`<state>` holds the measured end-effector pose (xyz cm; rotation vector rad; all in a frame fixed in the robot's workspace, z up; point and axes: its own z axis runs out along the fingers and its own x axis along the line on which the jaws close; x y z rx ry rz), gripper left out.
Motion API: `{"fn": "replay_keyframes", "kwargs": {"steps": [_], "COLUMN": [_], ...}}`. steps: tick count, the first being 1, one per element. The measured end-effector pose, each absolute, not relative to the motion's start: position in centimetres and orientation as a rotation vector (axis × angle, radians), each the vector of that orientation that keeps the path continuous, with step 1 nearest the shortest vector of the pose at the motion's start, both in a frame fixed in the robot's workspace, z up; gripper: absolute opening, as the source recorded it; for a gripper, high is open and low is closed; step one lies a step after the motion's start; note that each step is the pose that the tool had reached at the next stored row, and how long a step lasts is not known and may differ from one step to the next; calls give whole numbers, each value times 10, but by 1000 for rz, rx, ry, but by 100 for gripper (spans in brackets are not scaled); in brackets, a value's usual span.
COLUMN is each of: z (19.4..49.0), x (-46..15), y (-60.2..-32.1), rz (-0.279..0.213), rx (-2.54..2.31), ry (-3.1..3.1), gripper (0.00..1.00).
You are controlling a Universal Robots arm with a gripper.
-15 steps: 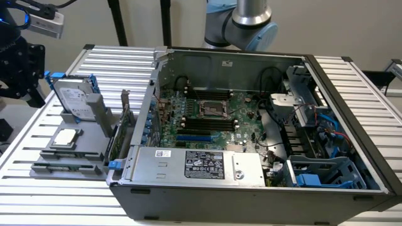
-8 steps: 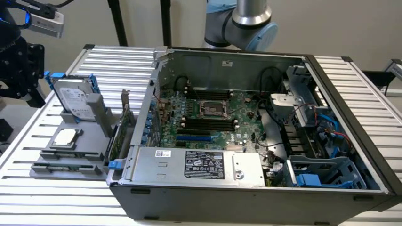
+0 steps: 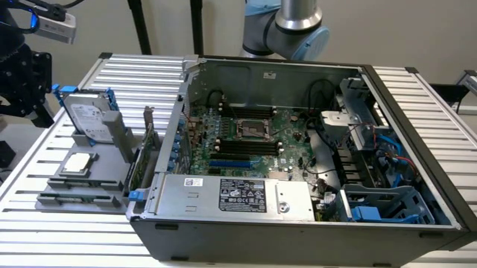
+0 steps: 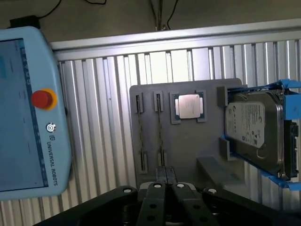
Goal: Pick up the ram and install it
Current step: 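Pick up the ram and move it above insertion slot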
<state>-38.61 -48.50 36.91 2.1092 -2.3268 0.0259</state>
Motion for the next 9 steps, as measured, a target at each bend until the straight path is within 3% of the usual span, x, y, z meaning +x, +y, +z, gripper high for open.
{"fn": "replay_keyframes", "kwargs": {"steps": [3, 4, 9], "z": [369, 368, 359], "x": [-386, -386, -386], "y": [-485, -485, -485], "rz": [26, 26, 26], "rx": [2109, 2110, 2109], "ry": [-2327, -2327, -2326], "gripper": [17, 30, 36]}}
